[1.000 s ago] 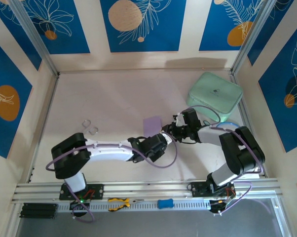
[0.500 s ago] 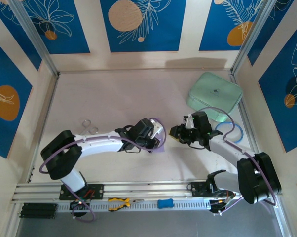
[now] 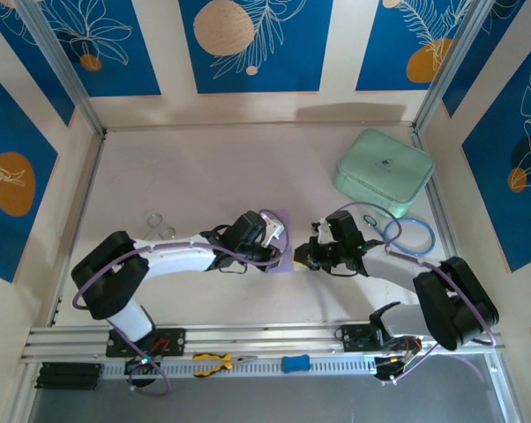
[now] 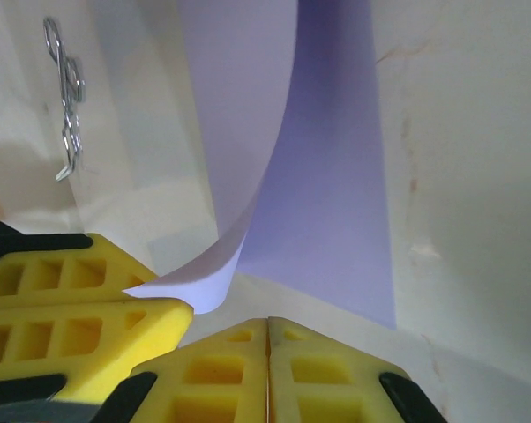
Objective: Fold a paper plane with a square sheet of paper (pick it up from the middle)
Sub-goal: Fold the triangle a second time at the center of the table.
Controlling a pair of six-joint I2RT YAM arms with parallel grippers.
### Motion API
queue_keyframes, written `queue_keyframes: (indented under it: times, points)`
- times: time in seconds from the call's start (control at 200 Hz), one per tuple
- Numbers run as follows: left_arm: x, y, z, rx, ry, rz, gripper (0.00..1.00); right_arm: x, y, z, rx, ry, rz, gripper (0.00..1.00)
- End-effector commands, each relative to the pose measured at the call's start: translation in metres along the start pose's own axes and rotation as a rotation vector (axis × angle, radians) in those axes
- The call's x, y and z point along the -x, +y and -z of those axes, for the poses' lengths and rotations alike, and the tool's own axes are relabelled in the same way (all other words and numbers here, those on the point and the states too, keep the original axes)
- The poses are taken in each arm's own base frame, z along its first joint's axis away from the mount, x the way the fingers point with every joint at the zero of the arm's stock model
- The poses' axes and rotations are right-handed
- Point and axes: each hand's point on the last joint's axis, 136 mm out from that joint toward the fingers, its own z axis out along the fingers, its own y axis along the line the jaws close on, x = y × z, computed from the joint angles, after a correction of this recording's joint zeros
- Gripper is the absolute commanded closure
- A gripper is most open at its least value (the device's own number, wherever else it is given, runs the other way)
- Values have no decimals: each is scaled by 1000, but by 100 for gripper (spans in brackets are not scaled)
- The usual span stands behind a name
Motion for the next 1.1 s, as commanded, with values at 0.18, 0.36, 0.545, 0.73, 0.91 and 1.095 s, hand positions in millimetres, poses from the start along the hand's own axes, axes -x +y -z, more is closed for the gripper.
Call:
queue_keyframes:
  times: [0.18, 0.36, 0.545, 0.73, 0.91, 1.095]
  points:
    - [8, -3, 6, -28, -30, 6, 94, 5, 22, -17, 67, 38, 32, 91]
    - [7, 5, 2, 15, -20, -10, 87, 4, 20, -21, 65, 55, 27, 91]
    - [8, 9, -2, 28, -18, -10, 83, 4, 19, -23, 59, 60, 26, 92]
    - [9, 10, -5, 28, -20, -13, 83, 4, 16, -23, 52, 61, 20, 91]
    - [11, 12, -5, 31, -28, -8, 85, 3, 10, -22, 27, 61, 12, 91]
    - [14, 10, -4, 6, -38, -3, 82, 2, 8, -21, 16, 63, 12, 91]
